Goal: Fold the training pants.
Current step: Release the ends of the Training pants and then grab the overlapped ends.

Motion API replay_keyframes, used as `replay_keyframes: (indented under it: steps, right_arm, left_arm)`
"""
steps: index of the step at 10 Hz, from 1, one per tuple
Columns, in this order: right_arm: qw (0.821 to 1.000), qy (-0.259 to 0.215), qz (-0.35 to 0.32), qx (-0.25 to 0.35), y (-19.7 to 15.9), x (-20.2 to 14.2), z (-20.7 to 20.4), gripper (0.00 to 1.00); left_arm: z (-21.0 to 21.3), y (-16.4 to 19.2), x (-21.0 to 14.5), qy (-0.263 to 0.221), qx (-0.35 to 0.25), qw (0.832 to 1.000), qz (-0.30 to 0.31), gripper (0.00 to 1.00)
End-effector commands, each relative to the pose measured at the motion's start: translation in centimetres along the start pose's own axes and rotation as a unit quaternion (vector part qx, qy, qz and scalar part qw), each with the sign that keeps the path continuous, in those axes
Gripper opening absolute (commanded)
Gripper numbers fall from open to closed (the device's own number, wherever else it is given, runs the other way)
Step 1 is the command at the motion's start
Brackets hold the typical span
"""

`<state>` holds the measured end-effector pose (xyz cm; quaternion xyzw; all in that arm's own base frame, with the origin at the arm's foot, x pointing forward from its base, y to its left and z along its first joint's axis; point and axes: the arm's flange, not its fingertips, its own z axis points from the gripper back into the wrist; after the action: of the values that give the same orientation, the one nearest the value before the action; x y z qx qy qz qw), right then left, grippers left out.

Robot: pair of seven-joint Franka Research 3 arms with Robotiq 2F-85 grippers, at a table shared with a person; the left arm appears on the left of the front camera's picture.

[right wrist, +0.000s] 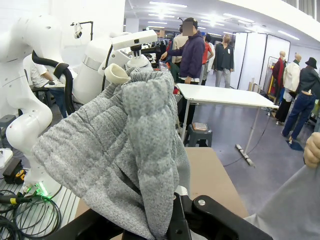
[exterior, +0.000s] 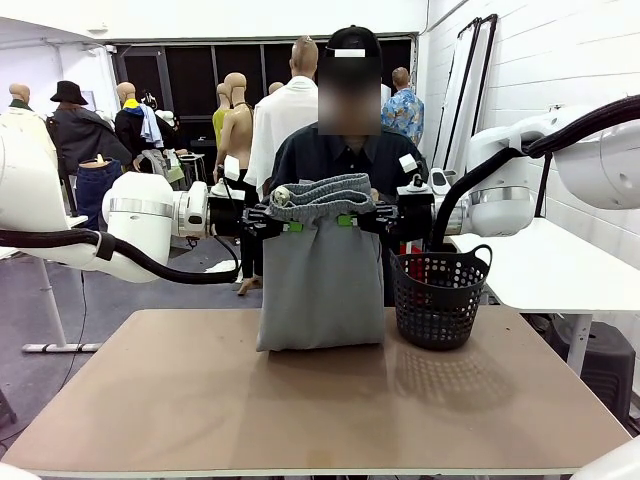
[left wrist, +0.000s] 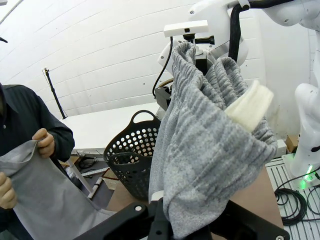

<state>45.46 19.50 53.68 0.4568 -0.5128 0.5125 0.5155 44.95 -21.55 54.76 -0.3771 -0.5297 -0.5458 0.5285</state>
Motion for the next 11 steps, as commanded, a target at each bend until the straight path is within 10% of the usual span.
replay_keyframes:
  steps: [1, 11]
  right_arm:
    - [1.0, -0.005, 0.003, 0.007, 0.16, 0.18, 0.03, 0.0]
    - [1.0, -0.005, 0.003, 0.007, 0.16, 0.18, 0.03, 0.0]
  left_arm:
    - [-0.04, -0.32, 0.23, -0.007, 0.002, 1.0, 0.002, 0.0]
    - [-0.04, -0.32, 0.23, -0.007, 0.002, 1.0, 0.002, 0.0]
